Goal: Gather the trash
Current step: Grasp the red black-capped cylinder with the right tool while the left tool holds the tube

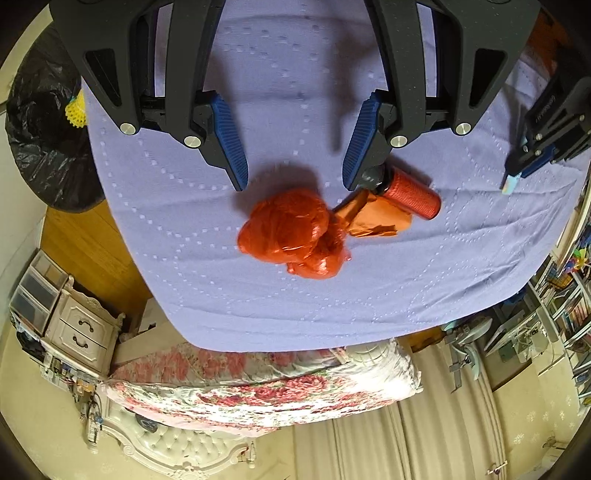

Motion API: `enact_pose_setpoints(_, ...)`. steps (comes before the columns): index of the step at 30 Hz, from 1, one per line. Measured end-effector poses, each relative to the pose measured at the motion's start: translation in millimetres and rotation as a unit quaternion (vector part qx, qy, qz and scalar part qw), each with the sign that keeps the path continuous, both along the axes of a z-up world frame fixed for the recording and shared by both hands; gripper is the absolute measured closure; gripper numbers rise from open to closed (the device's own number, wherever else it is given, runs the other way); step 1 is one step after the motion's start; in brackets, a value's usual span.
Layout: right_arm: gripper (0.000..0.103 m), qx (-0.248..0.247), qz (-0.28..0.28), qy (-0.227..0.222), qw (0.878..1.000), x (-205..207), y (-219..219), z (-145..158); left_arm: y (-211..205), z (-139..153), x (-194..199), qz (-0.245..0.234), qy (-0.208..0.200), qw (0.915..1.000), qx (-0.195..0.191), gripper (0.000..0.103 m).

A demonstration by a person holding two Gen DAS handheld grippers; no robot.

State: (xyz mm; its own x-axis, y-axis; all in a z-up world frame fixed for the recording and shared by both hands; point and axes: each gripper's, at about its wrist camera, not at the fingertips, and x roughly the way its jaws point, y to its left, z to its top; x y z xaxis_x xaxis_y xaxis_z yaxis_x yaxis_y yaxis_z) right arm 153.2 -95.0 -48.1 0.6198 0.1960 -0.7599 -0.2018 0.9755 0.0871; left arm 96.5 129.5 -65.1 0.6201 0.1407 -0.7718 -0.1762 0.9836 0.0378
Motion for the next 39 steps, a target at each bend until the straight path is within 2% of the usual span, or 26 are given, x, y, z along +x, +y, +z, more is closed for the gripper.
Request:
enact_pose_setpoints(10,0.051,-0.008,0.067,0.006,0.998,-35,38,-1,31,2,-6,0.027,-0.004,0.9996,-0.001,0.081)
enact_pose_setpoints(16,0.051,-0.005,0.074,-0.008,0.997,-30,47,8,37,2,-9,0.031,-0.005,0.9995,-0.007,0.081)
enact_pose_setpoints(20,0.051,0.009,0.077,-0.002,0.997,-18,49,8,39,1,-9,0.030,-0.005,0.9995,-0.008,0.081)
enact_pose_setpoints(28,0.051,0.001,0.129,0.015,0.991,-31,73,0,57,3,-9,0.050,-0.009,0.9987,-0.009,0.081)
enact_pose_setpoints(35,0.051,-0.004,0.108,0.003,0.994,-24,76,4,77,7,-15,0.075,-0.018,0.9970,0.009,0.081)
enact_pose_setpoints(39,0.052,0.002,0.106,0.002,0.994,-16,79,6,83,6,-18,0.081,-0.018,0.9965,0.004,0.081)
